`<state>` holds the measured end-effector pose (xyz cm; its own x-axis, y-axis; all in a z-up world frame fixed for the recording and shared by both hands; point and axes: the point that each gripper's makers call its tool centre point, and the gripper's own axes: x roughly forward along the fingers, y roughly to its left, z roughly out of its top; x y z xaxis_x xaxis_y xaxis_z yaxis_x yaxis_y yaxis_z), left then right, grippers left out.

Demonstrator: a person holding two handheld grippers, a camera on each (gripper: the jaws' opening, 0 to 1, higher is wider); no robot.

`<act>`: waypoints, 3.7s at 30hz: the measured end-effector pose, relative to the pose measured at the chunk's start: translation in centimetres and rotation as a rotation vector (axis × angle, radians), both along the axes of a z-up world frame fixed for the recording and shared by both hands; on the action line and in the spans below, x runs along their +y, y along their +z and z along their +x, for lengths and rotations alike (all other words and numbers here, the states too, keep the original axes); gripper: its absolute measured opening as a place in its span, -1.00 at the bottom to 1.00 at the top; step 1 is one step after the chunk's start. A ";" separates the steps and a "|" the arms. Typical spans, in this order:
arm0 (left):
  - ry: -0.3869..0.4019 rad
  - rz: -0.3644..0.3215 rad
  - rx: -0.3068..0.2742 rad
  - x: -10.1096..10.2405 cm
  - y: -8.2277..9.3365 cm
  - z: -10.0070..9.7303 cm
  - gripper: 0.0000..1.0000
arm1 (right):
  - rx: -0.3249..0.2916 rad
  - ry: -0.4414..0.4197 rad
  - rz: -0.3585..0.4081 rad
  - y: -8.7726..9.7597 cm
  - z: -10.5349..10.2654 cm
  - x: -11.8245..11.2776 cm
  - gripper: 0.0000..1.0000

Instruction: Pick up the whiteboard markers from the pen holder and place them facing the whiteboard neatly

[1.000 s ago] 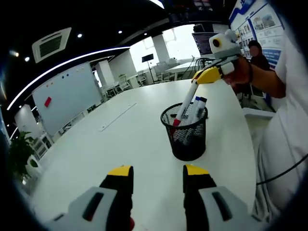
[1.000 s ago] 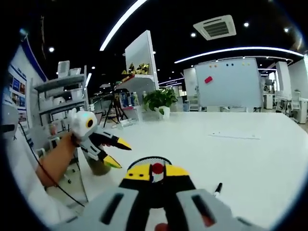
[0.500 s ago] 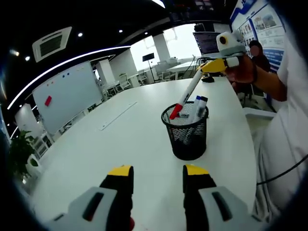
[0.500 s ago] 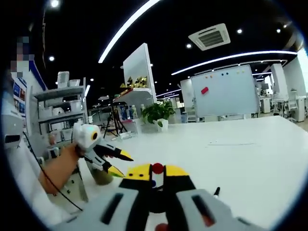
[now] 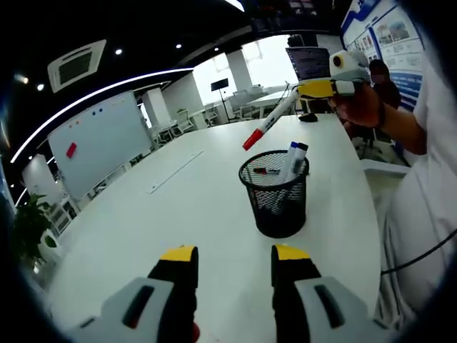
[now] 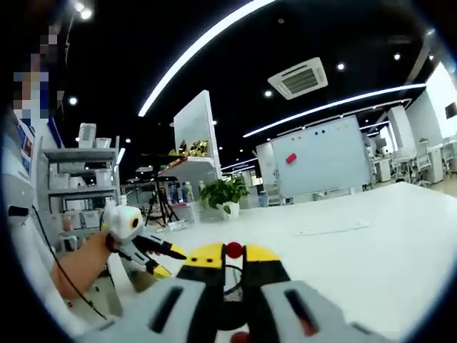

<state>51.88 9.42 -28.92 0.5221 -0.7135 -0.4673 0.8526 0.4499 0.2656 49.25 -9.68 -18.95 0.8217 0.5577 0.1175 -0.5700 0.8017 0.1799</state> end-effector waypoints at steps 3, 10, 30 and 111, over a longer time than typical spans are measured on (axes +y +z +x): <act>-0.001 0.000 0.001 0.0 0.0 0.0 -0.15 | -0.016 -0.027 0.011 0.2 0.1 -0.6 -0.87; 0.000 0.000 0.000 -0.1 0.0 -0.1 -0.15 | -0.040 -0.150 0.025 -0.2 0.6 -2.9 -0.87; 0.001 0.000 -0.002 -0.1 0.0 -0.2 -0.15 | -0.066 -0.385 -0.032 -2.6 0.9 -6.7 -0.86; 0.002 0.001 -0.007 0.0 -0.2 0.2 -0.15 | 0.375 -0.576 -0.211 -16.1 0.8 -9.4 -0.83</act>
